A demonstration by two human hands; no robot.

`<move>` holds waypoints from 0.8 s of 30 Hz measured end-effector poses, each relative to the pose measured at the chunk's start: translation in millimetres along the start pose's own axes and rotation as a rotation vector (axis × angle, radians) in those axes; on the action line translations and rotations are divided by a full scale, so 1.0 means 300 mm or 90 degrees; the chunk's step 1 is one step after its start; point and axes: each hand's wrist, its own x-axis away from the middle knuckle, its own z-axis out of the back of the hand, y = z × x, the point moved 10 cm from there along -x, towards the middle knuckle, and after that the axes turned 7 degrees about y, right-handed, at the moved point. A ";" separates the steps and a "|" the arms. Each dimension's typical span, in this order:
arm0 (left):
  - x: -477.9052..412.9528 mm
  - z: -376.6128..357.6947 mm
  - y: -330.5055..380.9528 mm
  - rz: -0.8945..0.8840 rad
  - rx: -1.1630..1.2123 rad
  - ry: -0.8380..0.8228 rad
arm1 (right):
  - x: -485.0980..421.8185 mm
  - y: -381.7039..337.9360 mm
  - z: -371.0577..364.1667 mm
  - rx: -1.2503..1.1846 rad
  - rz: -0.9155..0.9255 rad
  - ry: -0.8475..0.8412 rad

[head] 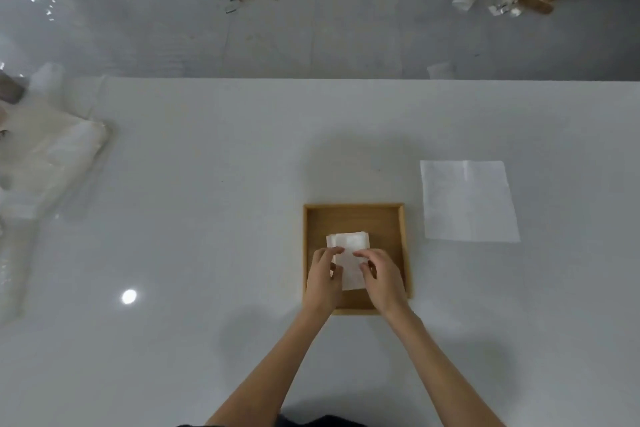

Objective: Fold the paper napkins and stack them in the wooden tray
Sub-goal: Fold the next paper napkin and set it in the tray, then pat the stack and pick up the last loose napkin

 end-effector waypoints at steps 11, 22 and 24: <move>-0.008 -0.050 0.003 -0.072 -0.120 -0.050 | 0.016 0.030 -0.039 0.185 0.002 0.039; -0.036 -0.097 0.309 -0.141 -0.233 0.030 | 0.070 0.141 0.287 -0.016 -0.089 0.302; -0.079 -0.155 0.417 -0.176 -0.203 -0.005 | 0.083 0.276 0.387 -0.110 -0.234 0.351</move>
